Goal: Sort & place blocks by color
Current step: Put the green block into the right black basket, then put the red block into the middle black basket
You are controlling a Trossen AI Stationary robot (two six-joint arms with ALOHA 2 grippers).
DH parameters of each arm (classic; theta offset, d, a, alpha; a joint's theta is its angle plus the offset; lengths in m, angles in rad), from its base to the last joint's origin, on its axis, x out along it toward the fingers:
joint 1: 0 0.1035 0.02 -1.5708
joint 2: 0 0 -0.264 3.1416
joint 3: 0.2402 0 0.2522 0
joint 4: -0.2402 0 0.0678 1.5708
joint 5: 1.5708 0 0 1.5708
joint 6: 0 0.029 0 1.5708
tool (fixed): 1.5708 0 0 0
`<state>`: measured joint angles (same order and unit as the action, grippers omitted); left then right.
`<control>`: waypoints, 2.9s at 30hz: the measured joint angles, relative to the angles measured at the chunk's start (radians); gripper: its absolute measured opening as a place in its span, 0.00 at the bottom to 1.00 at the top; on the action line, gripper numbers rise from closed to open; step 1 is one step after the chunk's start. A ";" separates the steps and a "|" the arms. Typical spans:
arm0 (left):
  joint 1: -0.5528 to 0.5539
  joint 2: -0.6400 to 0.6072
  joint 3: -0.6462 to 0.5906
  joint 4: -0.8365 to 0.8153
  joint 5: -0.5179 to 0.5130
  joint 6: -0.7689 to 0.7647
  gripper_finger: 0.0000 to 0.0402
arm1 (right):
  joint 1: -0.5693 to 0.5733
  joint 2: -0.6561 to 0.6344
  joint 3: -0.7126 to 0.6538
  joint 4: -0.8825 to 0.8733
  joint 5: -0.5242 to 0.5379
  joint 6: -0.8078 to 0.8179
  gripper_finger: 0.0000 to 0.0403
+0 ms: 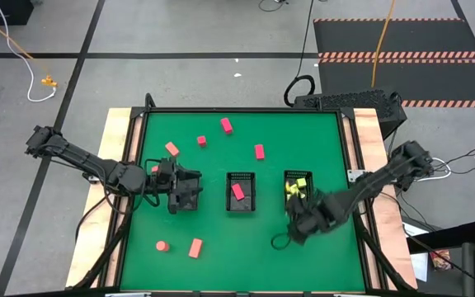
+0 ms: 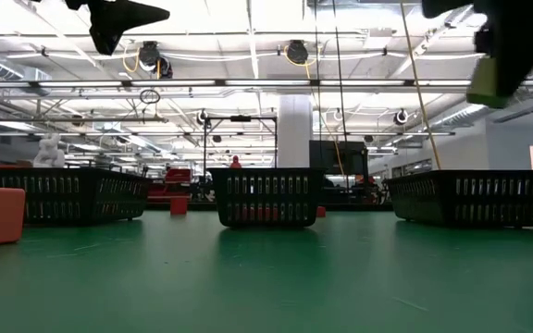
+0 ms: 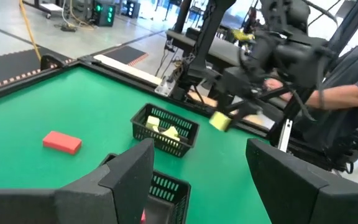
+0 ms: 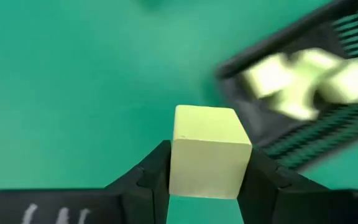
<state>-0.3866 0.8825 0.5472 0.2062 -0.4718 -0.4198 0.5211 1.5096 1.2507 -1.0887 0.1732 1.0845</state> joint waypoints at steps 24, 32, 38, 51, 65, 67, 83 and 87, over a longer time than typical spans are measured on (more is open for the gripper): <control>-0.015 0.000 0.000 0.021 -0.002 0.018 0.64 | -0.207 -0.022 -0.002 -0.114 -0.021 -0.164 0.65; -0.015 0.000 0.000 0.022 -0.002 0.018 0.64 | -0.219 -0.022 -0.002 -0.082 0.026 -0.234 0.65; -0.014 0.000 0.000 0.023 -0.034 0.022 0.64 | -0.274 -0.022 -0.002 0.176 0.164 -0.435 0.66; 0.012 0.000 0.000 0.038 -0.112 0.045 0.63 | -0.713 0.044 -0.002 0.412 0.015 -0.656 0.58; 0.021 -0.041 0.000 0.051 -0.112 0.104 0.63 | -0.865 0.342 0.069 0.506 -0.150 -0.712 0.55; 0.021 -0.052 0.000 0.050 -0.112 0.104 0.63 | -0.877 0.374 0.079 0.500 -0.148 -0.699 0.55; 0.016 -0.061 0.000 0.018 -0.109 0.108 0.64 | -0.897 0.462 0.085 0.477 -0.087 -0.741 0.51; 0.015 -0.061 0.000 0.007 -0.109 0.097 0.64 | -0.890 0.458 0.084 0.481 -0.069 -0.791 0.41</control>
<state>-0.3717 0.8215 0.5472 0.2137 -0.5812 -0.3229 -0.3689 1.9678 1.3342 -0.6075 0.1040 0.2939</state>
